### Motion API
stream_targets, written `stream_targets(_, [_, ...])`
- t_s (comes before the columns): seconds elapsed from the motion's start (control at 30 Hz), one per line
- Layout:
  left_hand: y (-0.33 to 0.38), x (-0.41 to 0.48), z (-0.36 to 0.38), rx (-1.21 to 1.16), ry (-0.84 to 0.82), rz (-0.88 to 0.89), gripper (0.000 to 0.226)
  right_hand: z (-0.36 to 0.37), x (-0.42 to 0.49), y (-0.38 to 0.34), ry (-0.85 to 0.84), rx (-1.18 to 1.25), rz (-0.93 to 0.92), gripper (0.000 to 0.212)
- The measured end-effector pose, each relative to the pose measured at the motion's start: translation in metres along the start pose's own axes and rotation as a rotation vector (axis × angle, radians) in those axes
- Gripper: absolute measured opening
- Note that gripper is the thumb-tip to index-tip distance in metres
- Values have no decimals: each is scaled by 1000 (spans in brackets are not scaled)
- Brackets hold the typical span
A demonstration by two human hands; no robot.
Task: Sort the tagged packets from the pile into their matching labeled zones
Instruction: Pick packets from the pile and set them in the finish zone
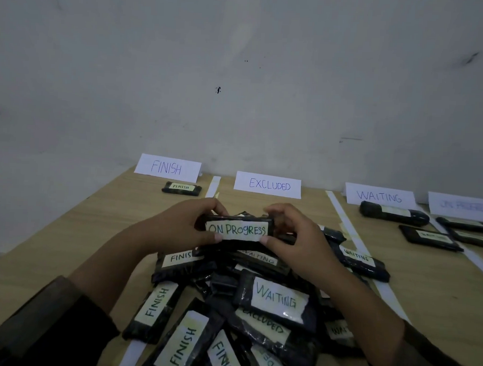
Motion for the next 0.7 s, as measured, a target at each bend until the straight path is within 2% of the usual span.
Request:
stream_targets(0.1, [12,12,8,-22,-15,11,23,-5,-5,-3,-77,-294,-82,75])
stream_targets(0.17, [23,21,14,-11,-31,28,22,-8,-7,-3,-94,-515,-137,81])
stream_targets(0.23, [37,32,21,-3,-47,55,22,-18,-11,-3,-24,-669,-194,75])
stream_targets(0.3, [53,42,29,-11,-59,85,22,-33,-16,-2,51,-726,-215,66])
stream_targets(0.4, [76,58,43,-43,-75,110,29,-62,-26,6,123,-812,-196,65])
stream_targets(0.57, [111,88,73,22,-124,152,68,-119,-49,34,156,-940,-70,67])
stream_targets(0.7, [142,112,100,214,-120,218,78,-174,-74,63,195,-998,64,67])
Point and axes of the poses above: each hand's wrist, its own x-axis towards the middle knuckle, its own z-axis out of the palm, y = z × x, the point moved 7 cm from there along x, towards the middle knuckle, and after that the axes turned 7 degrees about -y, right-handed, at the moved point
